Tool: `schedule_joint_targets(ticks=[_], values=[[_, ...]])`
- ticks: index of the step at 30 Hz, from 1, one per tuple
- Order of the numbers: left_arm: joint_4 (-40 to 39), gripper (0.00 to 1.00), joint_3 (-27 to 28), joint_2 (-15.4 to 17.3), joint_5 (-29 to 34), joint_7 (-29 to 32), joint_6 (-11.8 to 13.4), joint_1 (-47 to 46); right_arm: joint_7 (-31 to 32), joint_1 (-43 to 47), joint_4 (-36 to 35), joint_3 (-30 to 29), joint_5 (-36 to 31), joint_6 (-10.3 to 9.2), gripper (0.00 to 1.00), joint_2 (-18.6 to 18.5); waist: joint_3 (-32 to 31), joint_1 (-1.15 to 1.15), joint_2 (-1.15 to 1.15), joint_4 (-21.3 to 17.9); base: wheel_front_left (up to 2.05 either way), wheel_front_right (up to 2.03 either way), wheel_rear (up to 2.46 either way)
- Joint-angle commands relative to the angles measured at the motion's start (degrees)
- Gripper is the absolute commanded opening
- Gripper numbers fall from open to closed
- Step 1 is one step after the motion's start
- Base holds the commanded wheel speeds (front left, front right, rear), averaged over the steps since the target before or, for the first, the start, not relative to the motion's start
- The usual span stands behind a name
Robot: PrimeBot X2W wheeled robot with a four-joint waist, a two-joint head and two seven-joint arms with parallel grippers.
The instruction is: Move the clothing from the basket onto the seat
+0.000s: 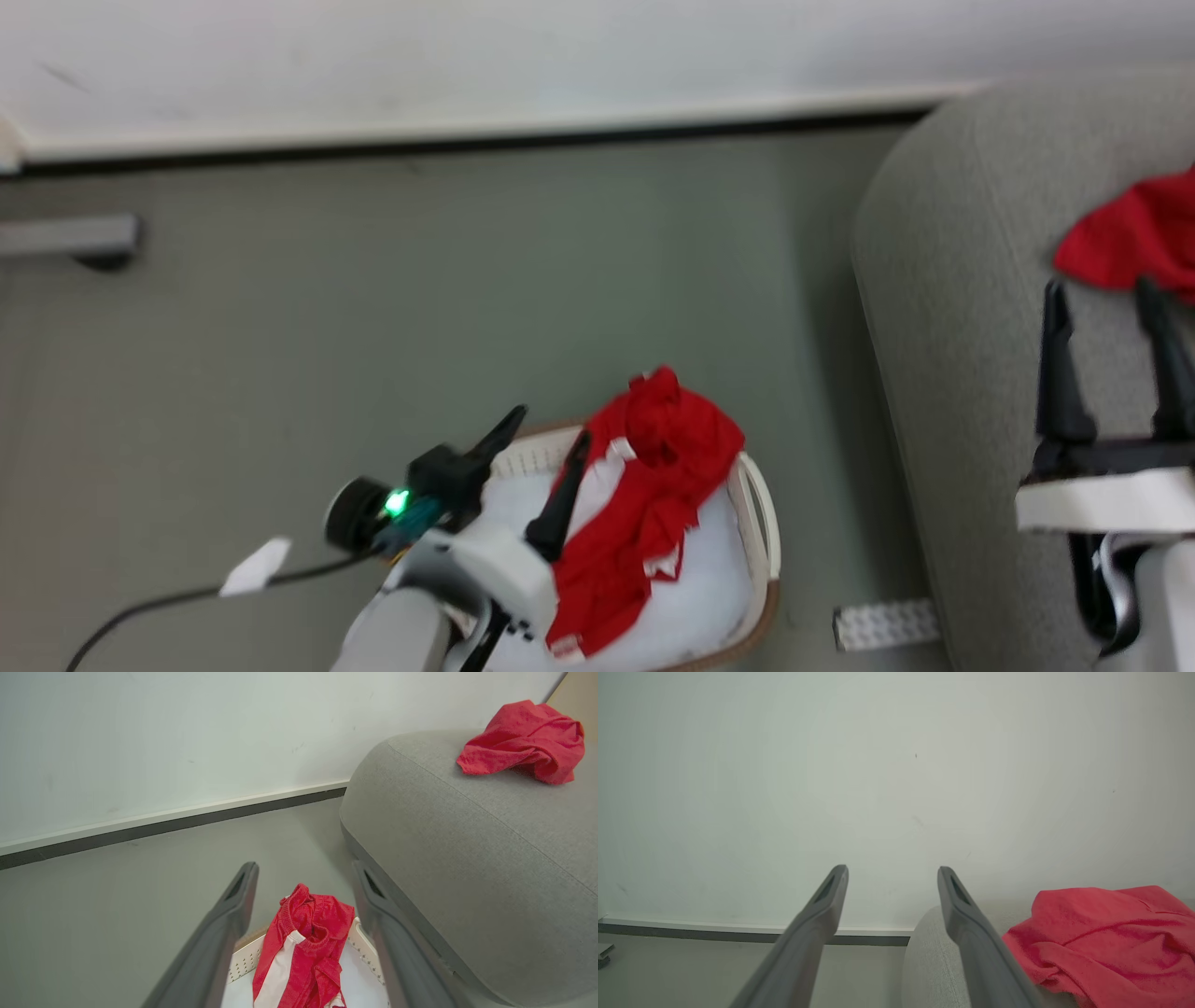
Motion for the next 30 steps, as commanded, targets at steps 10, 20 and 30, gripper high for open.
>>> schedule_joint_targets(ticks=[10,20,30], values=[[8.71,1.0,-8.91,0.25,6.25,9.33,0.21,-15.3,0.06,-12.21,-5.43,-1.8,2.8,-0.14,1.0,0.04,25.32,-0.02,0.0,-6.25,0.0,0.0,0.0],[17.5,1.0,-11.87,0.57,9.99,13.86,1.05,-26.04,0.06,-18.4,-7.53,-0.98,4.22,-0.14,1.0,0.01,37.17,-0.02,0.0,-8.31,0.0,0.0,0.0],[26.65,1.0,-12.05,1.72,12.09,15.91,4.36,-35.05,0.06,-20.46,-8.84,-0.12,5.09,-0.14,1.0,0.01,44.29,-0.02,0.0,-9.56,0.0,0.0,0.0]])
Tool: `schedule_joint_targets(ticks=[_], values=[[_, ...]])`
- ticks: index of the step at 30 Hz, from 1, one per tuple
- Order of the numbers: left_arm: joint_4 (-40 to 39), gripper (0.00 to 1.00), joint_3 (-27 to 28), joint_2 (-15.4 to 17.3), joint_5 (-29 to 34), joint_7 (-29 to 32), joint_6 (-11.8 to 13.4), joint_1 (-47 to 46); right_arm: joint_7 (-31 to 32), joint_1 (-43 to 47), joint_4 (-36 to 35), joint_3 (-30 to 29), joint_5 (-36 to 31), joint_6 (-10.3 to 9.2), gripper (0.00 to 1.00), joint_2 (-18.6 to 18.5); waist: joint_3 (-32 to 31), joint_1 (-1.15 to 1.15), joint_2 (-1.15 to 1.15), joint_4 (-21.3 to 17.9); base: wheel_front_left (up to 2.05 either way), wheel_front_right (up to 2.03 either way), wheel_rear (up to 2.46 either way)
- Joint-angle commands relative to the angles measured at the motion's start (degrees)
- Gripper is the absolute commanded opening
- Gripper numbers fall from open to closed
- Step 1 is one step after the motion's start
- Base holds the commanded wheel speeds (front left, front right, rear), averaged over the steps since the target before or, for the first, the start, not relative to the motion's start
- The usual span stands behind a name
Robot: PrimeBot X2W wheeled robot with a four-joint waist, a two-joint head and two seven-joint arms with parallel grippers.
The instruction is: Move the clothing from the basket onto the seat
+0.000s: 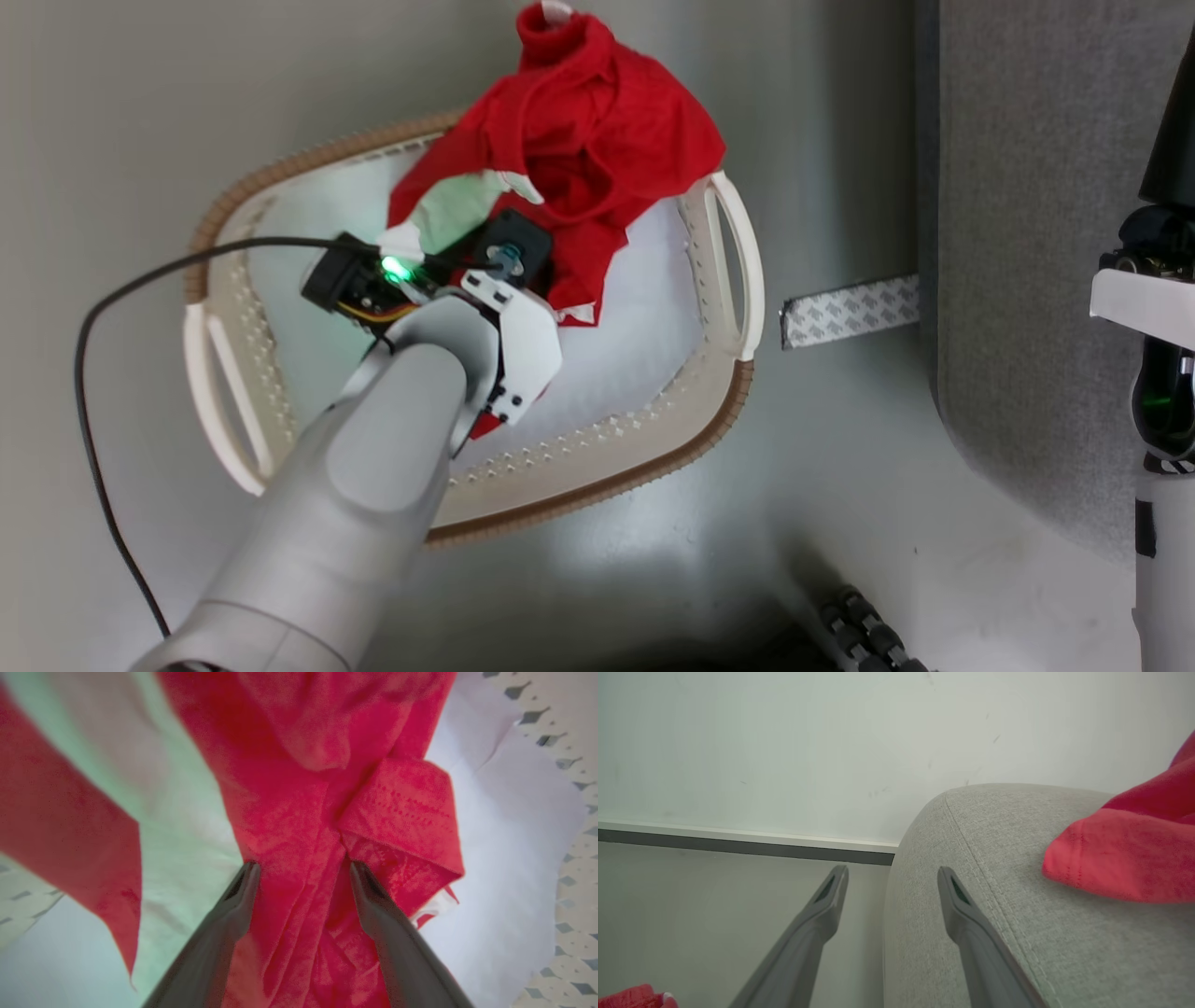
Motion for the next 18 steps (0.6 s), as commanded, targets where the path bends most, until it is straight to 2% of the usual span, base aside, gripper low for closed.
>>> schedule_joint_targets(ticks=[1,8,9,10,11,18], values=[[1.13,1.0,-0.12,0.43,0.62,-0.53,0.33,-1.35,0.04,-0.91,-0.41,0.16,0.12,-0.14,1.0,0.0,1.92,-0.01,0.0,-0.98,0.0,0.0,0.0],[6.45,1.0,-1.33,-0.17,0.0,-2.25,-0.22,-4.22,0.05,1.26,-0.97,-0.7,-0.92,-0.15,1.0,0.02,2.19,-0.01,0.0,-0.73,0.0,0.0,0.0],[7.14,0.47,-1.52,-0.31,-0.35,-2.53,-0.37,-4.55,0.04,1.65,-1.08,-0.79,-0.93,-0.15,1.0,0.02,2.16,-0.01,0.0,-0.72,0.0,0.0,0.0],[7.71,0.12,-1.62,-0.42,-0.72,-2.88,-0.52,-4.85,0.04,1.86,-1.14,-0.91,-0.86,-0.15,1.0,0.02,2.11,-0.01,0.0,-0.74,0.0,0.0,0.0],[8.25,0.0,-1.76,-0.56,-1.05,-3.39,-0.5,-5.16,0.05,1.89,-1.17,-1.04,-0.81,-0.15,1.0,0.02,2.03,-0.01,0.0,-0.75,0.0,0.0,0.0],[9.1,0.0,-1.8,-1.12,-4.71,-7.4,-0.68,-5.55,0.04,2.09,-0.16,-1.6,0.13,-0.15,1.0,0.01,-0.84,-0.01,0.0,-0.14,0.0,0.0,0.0]])
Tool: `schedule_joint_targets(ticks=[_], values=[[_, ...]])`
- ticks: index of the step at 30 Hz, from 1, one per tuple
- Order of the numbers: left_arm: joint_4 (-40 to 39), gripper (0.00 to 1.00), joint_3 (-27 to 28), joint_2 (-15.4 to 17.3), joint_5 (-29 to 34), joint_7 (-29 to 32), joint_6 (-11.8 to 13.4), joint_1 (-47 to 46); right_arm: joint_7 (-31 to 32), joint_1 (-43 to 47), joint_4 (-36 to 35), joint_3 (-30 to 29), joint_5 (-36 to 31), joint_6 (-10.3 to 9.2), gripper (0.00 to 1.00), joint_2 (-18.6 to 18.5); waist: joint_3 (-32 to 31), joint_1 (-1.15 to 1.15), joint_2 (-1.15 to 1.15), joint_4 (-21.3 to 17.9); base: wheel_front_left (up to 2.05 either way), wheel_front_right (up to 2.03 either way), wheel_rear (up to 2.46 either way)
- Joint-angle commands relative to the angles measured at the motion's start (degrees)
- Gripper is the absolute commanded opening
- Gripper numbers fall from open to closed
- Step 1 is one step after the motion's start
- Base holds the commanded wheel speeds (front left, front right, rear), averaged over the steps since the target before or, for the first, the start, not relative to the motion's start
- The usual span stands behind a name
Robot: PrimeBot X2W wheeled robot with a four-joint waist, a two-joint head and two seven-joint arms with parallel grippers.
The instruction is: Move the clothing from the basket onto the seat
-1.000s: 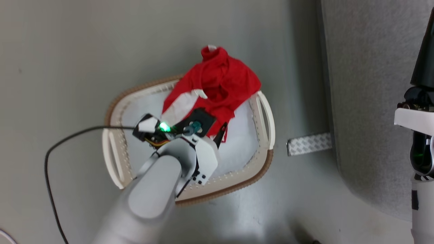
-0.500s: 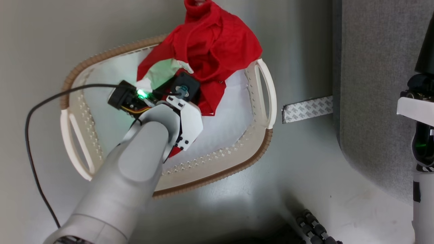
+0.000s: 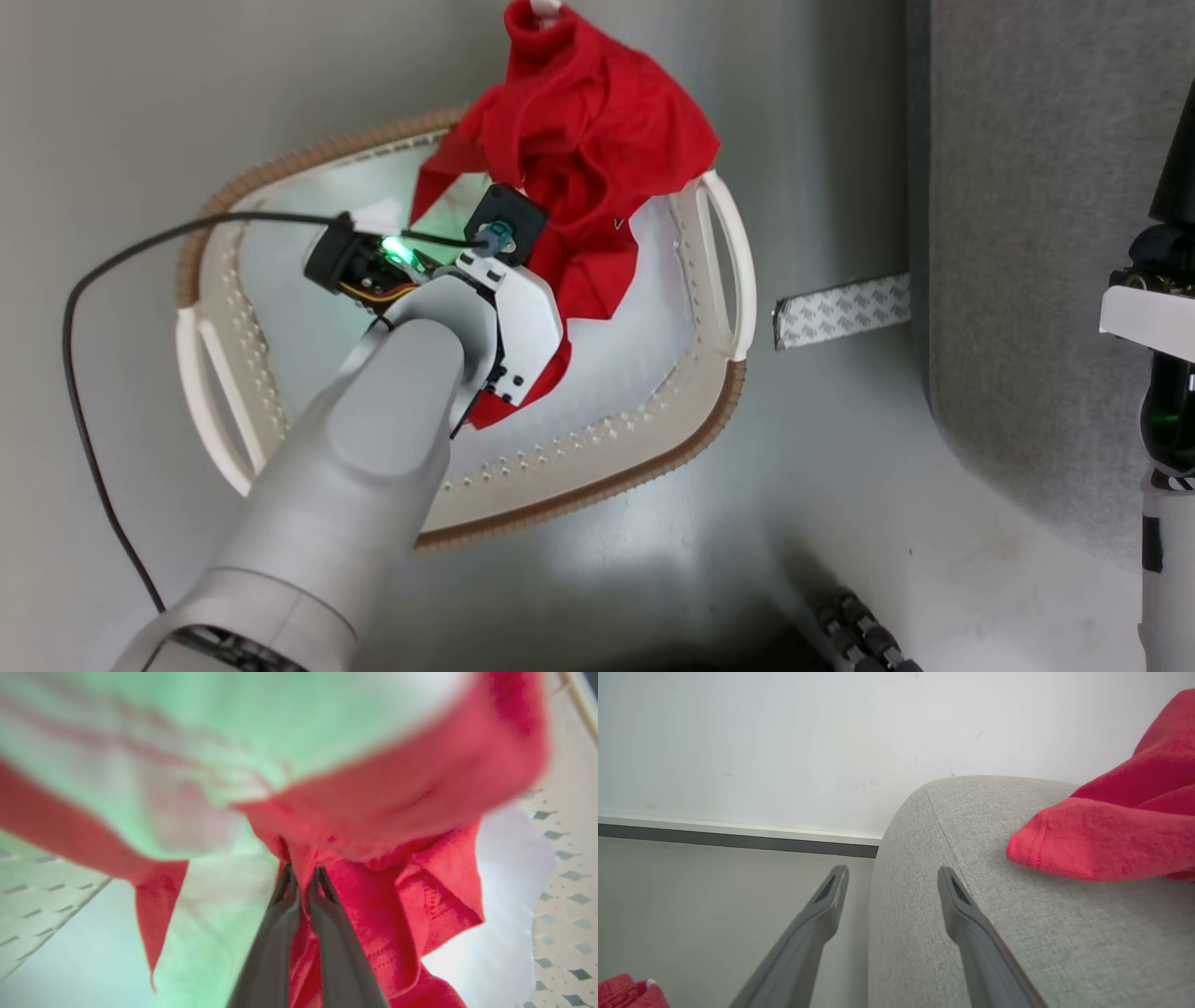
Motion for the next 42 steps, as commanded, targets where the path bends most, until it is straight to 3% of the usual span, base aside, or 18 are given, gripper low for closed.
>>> schedule_joint_targets(ticks=[1,10,26,32,42], values=[[-0.09,0.0,-0.02,0.08,-1.44,-1.61,-0.2,0.62,0.04,0.7,0.5,-0.57,0.32,-0.15,1.0,-0.01,-2.75,-0.01,0.0,0.98,0.0,0.0,0.0],[-5.28,0.0,-2.6,0.03,-10.85,-5.21,-0.84,7.76,0.04,4.59,3.1,-2.2,-0.42,-0.15,1.0,-0.03,-14.85,-0.01,0.0,4.5,0.0,0.0,0.0],[-19.5,0.0,-5.21,0.05,-22.12,-6.71,2.23,22.47,0.04,16.18,7.69,-3.67,-2.77,-0.15,1.0,-0.07,-39.34,-0.01,0.0,10.71,0.0,0.0,0.0],[-27.52,0.0,-4.03,1.97,-24.31,-5.59,3.84,27.04,0.04,20.22,9.31,-3.18,-3.15,-0.15,1.0,-0.06,-46.67,-0.01,0.0,12.07,0.0,0.0,0.0],[-43.45,0.0,-1.3,8.11,-26.98,-0.74,7.68,35.79,0.05,28.44,12.66,-0.43,-3.27,-0.15,1.0,-0.21,-58.21,-0.01,0.0,12.69,0.0,0.0,0.0]])
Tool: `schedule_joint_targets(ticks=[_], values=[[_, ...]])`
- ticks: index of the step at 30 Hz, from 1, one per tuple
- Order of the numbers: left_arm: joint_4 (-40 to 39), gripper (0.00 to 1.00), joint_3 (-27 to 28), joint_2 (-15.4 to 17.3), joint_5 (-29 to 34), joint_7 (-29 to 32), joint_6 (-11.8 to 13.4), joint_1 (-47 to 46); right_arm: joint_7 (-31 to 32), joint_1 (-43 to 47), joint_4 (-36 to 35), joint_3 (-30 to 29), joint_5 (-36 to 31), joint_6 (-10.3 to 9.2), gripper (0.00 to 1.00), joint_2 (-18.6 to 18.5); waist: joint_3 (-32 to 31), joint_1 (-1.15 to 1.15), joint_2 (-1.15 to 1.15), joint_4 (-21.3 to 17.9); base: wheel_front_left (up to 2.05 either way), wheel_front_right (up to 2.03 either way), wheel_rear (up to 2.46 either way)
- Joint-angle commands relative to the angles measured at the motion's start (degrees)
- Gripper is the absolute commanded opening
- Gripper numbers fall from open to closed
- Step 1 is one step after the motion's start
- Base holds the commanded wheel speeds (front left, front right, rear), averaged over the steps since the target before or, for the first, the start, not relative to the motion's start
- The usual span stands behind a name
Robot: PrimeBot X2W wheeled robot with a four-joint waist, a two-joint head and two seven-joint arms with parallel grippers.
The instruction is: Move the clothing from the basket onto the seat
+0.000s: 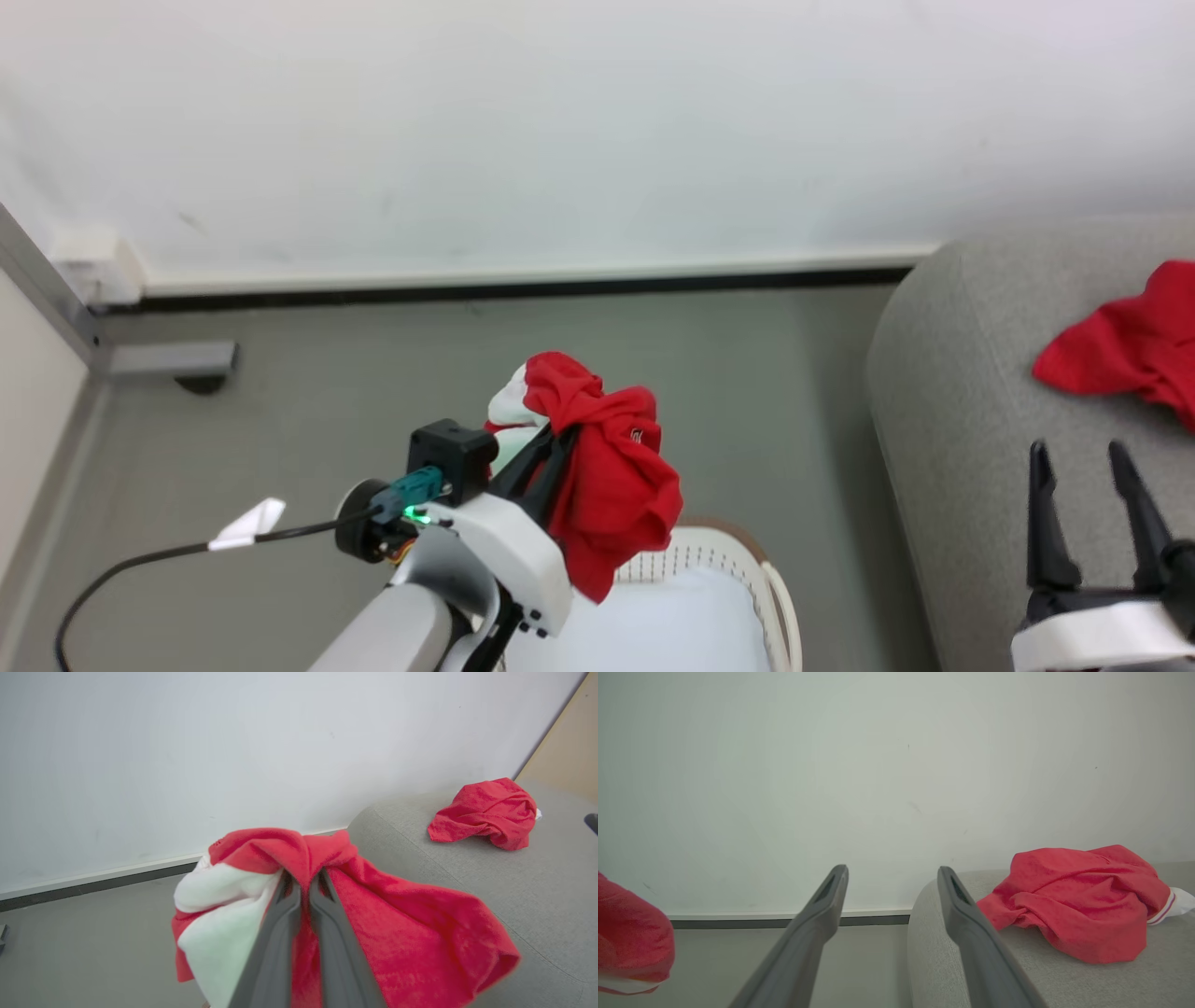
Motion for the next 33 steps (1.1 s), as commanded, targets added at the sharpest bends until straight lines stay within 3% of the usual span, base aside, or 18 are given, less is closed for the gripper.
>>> schedule_joint_targets(ticks=[1,9,14,25,33], values=[[-2.4,0.0,0.31,1.18,-0.55,0.87,0.63,1.47,0.05,1.79,0.42,0.5,-0.07,-0.15,1.0,-0.31,-4.38,0.02,0.0,0.6,0.0,0.0,0.0],[-15.58,0.0,2.05,5.97,-1.02,6.14,3.69,4.73,0.05,4.64,0.58,4.59,1.11,-0.15,1.0,-0.22,-6.37,0.02,0.0,0.38,0.0,0.0,0.0],[-20.37,0.0,2.5,7.62,-0.76,8.11,4.82,5.55,0.05,3.66,0.08,10.7,2.57,-0.15,1.0,-2.03,-6.19,0.02,0.0,0.24,0.0,0.0,0.0],[-24.11,0.0,0.77,7.22,-0.62,9.63,4.98,5.45,1.47,-10.44,2.54,38.65,9.09,-0.15,1.0,-14.18,-5.29,0.02,0.0,0.22,0.0,0.0,0.0],[-23.5,0.0,-1.36,5.46,-0.78,9.83,4.07,3.93,2.68,-23.1,7.05,56.75,15.92,-0.15,1.0,-16.83,-4.99,0.02,0.0,1.3,0.0,0.0,0.0]])
